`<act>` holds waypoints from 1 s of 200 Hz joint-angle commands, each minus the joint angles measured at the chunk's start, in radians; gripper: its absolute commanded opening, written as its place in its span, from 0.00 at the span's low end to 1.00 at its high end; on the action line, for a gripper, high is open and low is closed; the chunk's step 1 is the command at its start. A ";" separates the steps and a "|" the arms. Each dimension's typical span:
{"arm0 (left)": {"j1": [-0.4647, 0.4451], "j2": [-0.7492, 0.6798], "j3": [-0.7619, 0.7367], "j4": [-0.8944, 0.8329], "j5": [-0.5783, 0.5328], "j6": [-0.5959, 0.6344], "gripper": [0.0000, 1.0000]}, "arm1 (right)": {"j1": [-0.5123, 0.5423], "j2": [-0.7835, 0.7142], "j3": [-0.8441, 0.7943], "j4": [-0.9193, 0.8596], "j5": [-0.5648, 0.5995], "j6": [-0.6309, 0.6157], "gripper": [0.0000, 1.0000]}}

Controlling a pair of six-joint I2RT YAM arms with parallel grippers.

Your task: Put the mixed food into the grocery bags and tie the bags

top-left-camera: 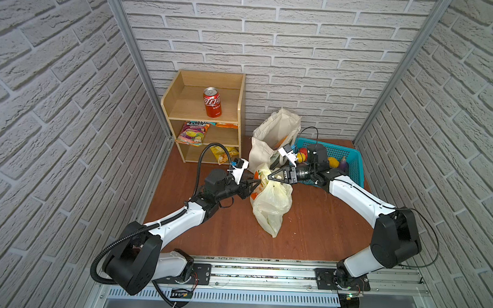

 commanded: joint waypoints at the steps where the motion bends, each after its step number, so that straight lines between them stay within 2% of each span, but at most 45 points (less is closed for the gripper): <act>1: 0.020 -0.037 -0.017 0.171 0.089 -0.094 0.49 | -0.005 -0.003 -0.021 0.057 -0.020 0.005 0.06; 51: 0.007 0.013 -0.028 0.356 0.179 -0.239 0.46 | -0.012 -0.005 -0.060 0.057 0.006 0.004 0.05; 103: -0.044 0.068 -0.042 0.344 0.137 -0.202 0.46 | -0.013 -0.008 -0.095 0.117 0.010 0.041 0.06; 140: -0.055 0.121 -0.067 0.405 0.129 -0.218 0.46 | -0.020 -0.010 -0.106 0.133 0.014 0.051 0.06; 169: -0.057 0.146 -0.064 0.432 0.129 -0.227 0.39 | -0.023 -0.014 -0.110 0.141 0.014 0.059 0.06; 200: -0.058 0.166 -0.039 0.436 0.134 -0.228 0.43 | -0.023 -0.018 -0.116 0.147 0.014 0.062 0.06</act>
